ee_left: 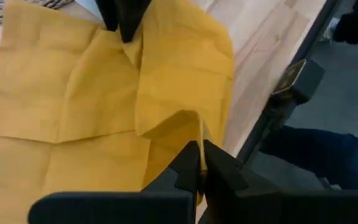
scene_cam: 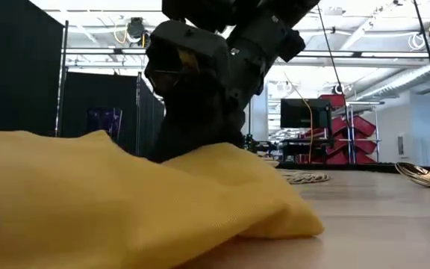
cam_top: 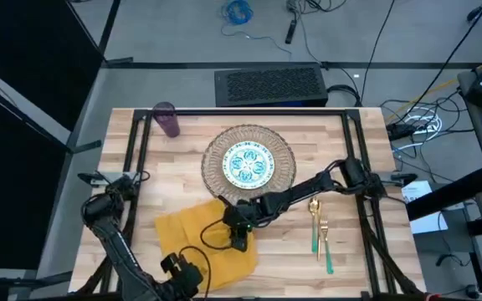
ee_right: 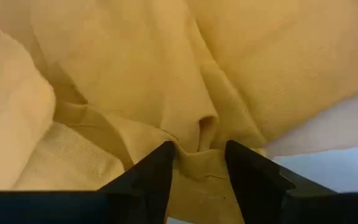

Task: Set table place
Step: Fold the yellow table napkin

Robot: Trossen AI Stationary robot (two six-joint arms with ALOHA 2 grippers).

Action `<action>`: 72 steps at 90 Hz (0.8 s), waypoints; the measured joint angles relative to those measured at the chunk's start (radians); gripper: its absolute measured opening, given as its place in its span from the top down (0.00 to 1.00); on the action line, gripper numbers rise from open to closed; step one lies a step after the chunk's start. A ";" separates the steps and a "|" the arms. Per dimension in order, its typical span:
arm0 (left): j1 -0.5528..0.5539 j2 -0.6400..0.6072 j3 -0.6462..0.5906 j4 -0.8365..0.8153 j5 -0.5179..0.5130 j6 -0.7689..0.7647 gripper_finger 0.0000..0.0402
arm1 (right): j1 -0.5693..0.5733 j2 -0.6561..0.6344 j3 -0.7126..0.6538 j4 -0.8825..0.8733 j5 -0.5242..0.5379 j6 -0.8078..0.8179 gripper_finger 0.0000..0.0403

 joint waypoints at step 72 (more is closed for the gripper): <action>-0.019 0.000 0.000 0.036 -0.031 0.003 1.00 | 0.053 -0.138 -0.002 -0.147 0.114 -0.122 0.89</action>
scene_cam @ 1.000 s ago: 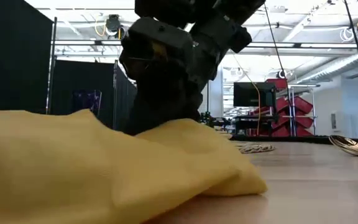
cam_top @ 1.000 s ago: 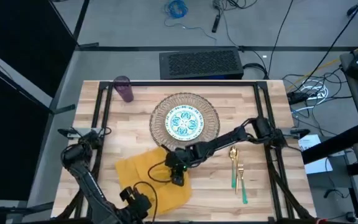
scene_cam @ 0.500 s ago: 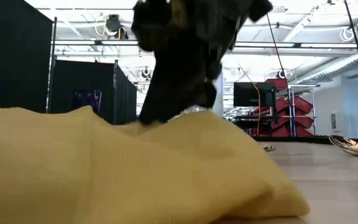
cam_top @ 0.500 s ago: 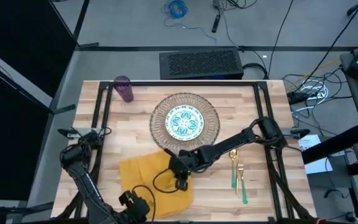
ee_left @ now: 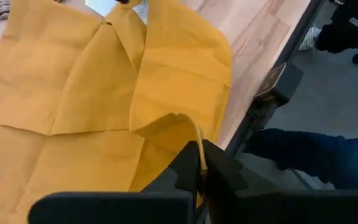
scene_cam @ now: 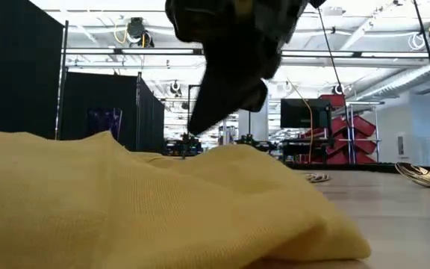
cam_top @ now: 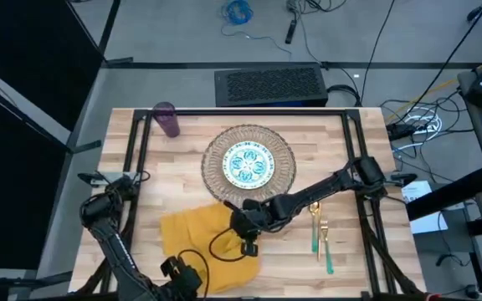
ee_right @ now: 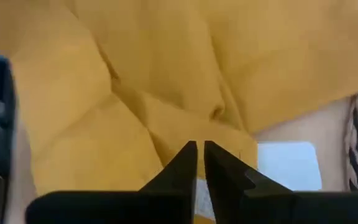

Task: Set table place
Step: Fold the yellow table napkin

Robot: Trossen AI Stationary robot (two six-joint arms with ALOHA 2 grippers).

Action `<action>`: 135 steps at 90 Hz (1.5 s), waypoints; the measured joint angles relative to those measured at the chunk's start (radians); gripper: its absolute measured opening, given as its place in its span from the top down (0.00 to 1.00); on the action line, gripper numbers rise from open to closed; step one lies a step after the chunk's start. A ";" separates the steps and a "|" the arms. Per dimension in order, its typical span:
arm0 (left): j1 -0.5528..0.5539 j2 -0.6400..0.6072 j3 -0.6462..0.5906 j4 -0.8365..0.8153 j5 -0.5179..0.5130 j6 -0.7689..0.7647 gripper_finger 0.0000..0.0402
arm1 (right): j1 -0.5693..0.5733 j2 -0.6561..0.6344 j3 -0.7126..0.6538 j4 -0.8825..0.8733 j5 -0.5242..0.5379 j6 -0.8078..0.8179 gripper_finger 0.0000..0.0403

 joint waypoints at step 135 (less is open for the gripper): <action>0.001 0.000 0.000 -0.001 -0.002 0.019 1.00 | -0.023 0.088 0.001 0.063 -0.026 -0.051 0.86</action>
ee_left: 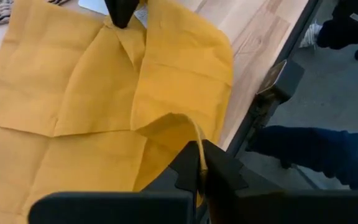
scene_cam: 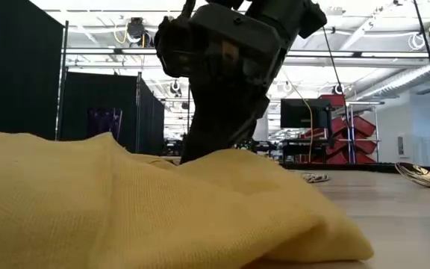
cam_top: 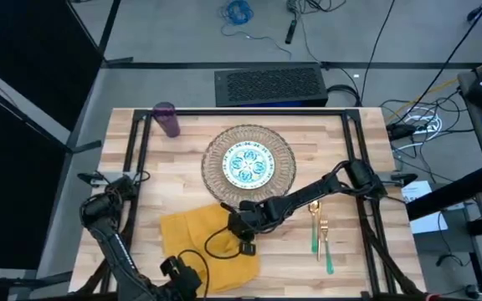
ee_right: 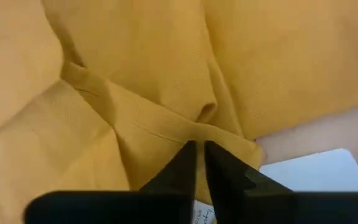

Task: Set table place
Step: Fold the yellow table napkin

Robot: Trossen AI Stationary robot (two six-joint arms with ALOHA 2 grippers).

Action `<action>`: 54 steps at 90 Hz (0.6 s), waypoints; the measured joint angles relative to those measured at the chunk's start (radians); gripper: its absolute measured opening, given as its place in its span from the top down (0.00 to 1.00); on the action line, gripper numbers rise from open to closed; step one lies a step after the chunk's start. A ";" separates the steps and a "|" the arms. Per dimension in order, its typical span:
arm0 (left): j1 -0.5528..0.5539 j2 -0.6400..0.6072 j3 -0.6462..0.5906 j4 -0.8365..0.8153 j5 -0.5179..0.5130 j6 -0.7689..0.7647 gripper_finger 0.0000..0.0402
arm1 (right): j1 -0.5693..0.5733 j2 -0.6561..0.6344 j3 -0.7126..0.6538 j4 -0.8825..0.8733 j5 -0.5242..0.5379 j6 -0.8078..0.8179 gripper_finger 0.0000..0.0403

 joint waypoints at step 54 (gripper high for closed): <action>0.002 0.000 0.000 -0.003 -0.004 0.001 1.00 | -0.023 0.012 0.001 0.038 0.005 -0.024 0.41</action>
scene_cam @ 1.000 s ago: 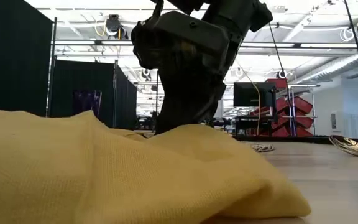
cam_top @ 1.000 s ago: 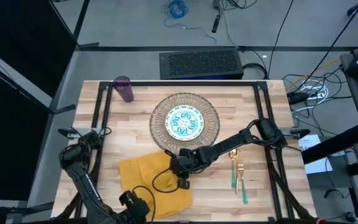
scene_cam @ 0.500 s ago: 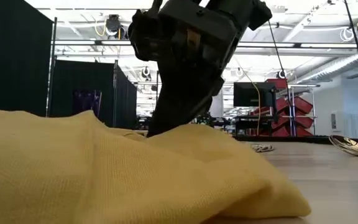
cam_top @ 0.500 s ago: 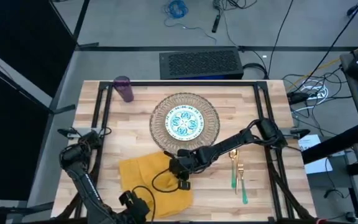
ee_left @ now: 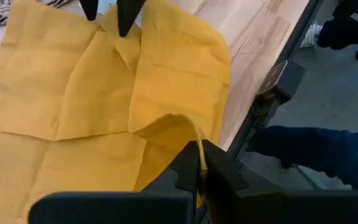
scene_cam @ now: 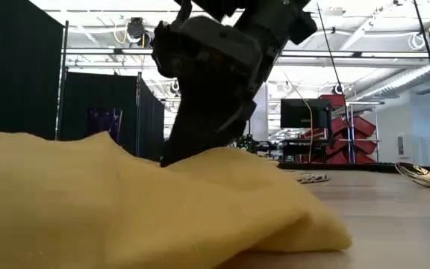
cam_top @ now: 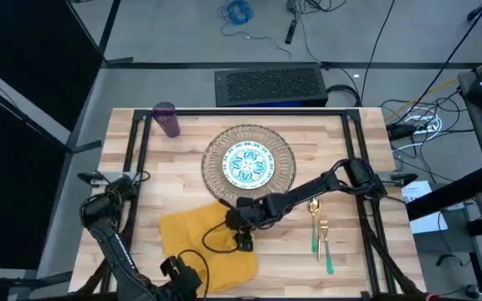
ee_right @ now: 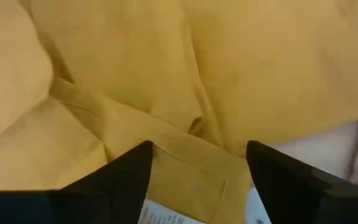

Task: Set table place
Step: Fold the yellow table napkin

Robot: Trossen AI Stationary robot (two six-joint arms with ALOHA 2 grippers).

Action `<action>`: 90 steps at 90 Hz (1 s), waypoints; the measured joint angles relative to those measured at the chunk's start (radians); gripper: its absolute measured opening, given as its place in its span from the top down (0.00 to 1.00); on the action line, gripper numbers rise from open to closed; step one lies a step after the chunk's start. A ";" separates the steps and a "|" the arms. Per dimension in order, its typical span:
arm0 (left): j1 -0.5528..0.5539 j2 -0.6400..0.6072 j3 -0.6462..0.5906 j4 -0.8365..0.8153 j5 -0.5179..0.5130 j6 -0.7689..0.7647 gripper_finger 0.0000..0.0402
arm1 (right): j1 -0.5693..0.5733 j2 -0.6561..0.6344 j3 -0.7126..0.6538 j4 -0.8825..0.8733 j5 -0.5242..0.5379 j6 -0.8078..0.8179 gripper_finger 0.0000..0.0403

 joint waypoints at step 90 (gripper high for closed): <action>0.005 0.000 0.000 -0.044 0.009 0.004 1.00 | 0.011 -0.011 0.006 -0.047 -0.075 0.065 1.00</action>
